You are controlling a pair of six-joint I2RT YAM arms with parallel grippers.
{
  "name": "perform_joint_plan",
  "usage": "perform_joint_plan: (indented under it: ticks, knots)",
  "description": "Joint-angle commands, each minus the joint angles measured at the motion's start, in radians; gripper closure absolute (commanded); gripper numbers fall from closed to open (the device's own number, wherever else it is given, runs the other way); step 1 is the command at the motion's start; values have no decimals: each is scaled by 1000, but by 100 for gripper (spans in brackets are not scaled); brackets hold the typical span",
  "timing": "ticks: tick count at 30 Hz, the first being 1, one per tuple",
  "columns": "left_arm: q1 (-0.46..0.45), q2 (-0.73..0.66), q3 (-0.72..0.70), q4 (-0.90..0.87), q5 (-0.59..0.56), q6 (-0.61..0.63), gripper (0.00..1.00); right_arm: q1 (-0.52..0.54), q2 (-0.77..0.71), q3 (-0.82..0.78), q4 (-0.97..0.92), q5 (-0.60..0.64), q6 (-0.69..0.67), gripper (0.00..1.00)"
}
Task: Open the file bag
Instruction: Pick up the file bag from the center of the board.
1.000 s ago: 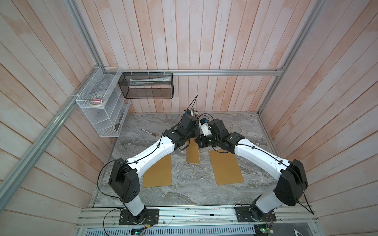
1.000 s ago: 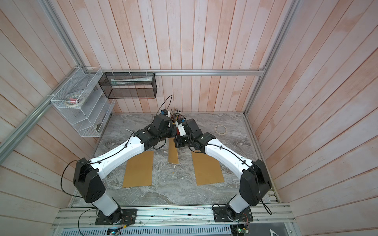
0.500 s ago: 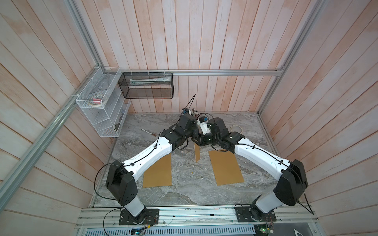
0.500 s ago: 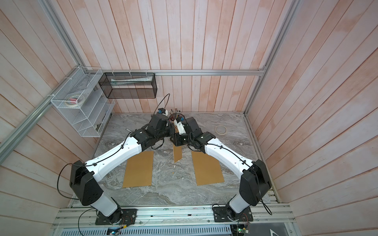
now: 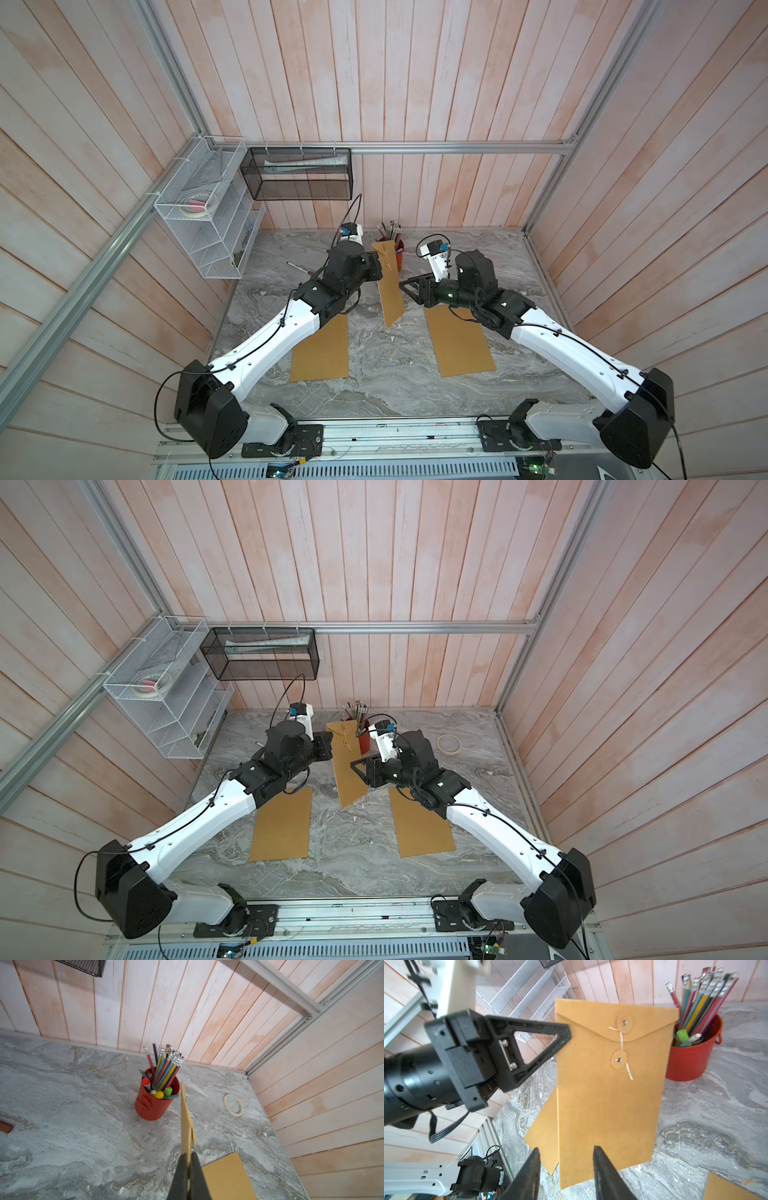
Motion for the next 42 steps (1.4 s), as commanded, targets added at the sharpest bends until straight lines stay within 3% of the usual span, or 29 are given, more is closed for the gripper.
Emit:
perform_joint_plan:
  ticks: [1, 9, 17, 29, 34, 42]
  knots:
    - [36, -67, -96, 186, 127, 21, 100, -66, -35, -62, 50, -24, 27, 56]
    - [123, -194, -326, 471, 395, -24, 100, -260, -43, -180, 180, -208, 35, 55]
    - [187, -159, -418, 688, 703, -159, 100, -343, 16, -197, 267, -362, 16, 54]
    - [191, -50, -442, 902, 879, -300, 100, -371, 70, -182, 318, -479, -5, 55]
    - [191, -37, -451, 929, 877, -317, 100, -371, 69, -196, 356, -527, 14, 67]
    - [191, -2, -434, 886, 854, -299, 100, -372, 38, -235, 416, -580, 35, 97]
